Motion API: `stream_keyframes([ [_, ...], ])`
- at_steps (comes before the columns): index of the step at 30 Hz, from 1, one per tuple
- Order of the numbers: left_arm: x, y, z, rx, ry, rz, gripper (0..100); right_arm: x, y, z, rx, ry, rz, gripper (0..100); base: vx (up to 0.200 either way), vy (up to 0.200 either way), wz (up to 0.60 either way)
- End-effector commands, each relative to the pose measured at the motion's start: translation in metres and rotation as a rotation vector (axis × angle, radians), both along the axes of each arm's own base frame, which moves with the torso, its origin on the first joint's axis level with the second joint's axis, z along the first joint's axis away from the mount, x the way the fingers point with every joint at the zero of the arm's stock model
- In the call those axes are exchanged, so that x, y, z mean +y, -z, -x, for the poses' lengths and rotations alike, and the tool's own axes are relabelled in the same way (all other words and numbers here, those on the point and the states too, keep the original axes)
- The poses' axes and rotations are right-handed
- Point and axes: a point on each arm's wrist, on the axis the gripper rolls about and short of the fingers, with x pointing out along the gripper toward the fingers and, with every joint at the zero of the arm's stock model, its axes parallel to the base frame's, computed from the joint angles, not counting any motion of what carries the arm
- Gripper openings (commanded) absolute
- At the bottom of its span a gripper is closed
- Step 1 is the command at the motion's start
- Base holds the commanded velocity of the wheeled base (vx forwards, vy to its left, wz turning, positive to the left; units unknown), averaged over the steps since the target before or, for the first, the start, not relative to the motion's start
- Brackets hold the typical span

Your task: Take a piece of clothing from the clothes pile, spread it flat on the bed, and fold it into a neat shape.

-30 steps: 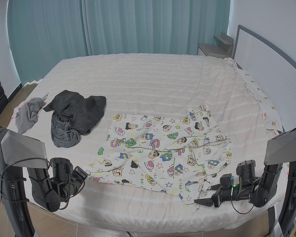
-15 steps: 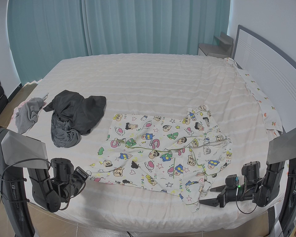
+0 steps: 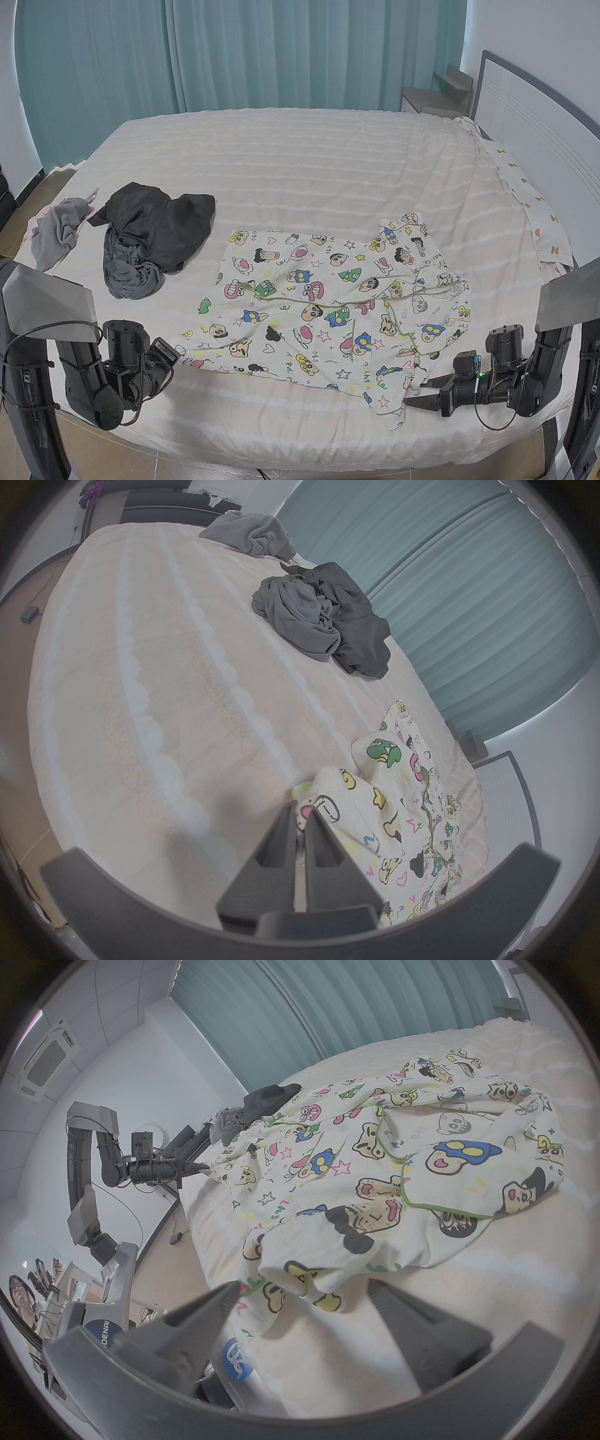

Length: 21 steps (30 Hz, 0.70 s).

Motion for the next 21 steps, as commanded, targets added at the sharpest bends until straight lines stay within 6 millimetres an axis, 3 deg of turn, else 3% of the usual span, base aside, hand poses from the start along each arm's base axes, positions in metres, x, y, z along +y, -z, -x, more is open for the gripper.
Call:
stream_keyframes([
  [1, 0.0, 0.0, 0.0, 0.0, 0.0, 0.0, 0, -0.001, 0.001, 0.001, 0.007, 0.004, 0.002, 0, 0.0, 0.0, 0.0],
  [11, 0.0, 0.0, 0.0, 0.0, 0.0, 0.0, 0, -0.003, 0.002, 0.006, -0.02, 0.007, -0.006, 0, 0.0, 0.0, 0.0],
  [21, 0.0, 0.0, -0.001, -0.001, 0.0, 0.0, 0, -0.007, -0.002, 0.035, -0.002, -0.009, -0.01, 0, 0.0, 0.0, 0.0],
])
